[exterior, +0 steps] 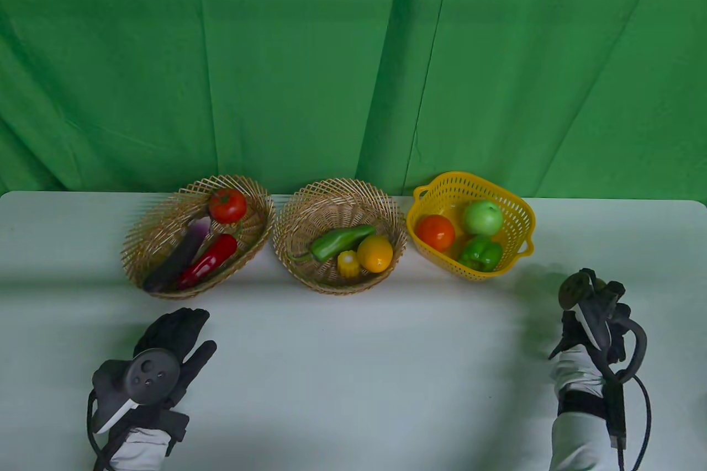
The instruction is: Place 10 objects into 3 containers, with green background
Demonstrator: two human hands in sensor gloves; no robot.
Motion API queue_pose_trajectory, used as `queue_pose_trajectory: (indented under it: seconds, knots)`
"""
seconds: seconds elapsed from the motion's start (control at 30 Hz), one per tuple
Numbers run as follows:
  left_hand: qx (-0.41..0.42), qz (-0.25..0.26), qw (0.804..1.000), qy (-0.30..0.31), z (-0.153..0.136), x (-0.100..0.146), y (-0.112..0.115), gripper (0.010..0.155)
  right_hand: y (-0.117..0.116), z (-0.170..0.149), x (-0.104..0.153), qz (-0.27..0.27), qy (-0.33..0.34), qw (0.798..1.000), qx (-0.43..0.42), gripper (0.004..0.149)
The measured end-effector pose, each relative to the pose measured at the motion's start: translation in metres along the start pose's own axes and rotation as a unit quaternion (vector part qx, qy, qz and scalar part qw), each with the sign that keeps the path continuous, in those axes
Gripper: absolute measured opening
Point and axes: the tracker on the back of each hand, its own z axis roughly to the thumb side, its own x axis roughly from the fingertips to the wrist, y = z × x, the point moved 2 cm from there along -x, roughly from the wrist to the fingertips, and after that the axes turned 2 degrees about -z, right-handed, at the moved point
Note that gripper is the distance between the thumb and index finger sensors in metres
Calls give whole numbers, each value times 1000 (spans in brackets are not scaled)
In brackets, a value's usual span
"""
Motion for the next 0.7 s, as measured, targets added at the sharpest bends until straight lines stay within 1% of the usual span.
queue_pose_trajectory:
  seconds: [0.13,0.4,0.53,0.7]
  knots:
    - [3,4,1000,6,2,0,-2,64,19,12,5,-19,12,1000,-9,63]
    - [5,12,1000,13,3,1,-3,64,43,39,13,-46,44,998,-25,63]
    - [6,13,1000,14,3,1,-4,64,57,64,20,-65,78,994,-36,63]
    - [6,18,1000,13,3,2,-5,64,68,91,26,-79,109,990,-36,63]
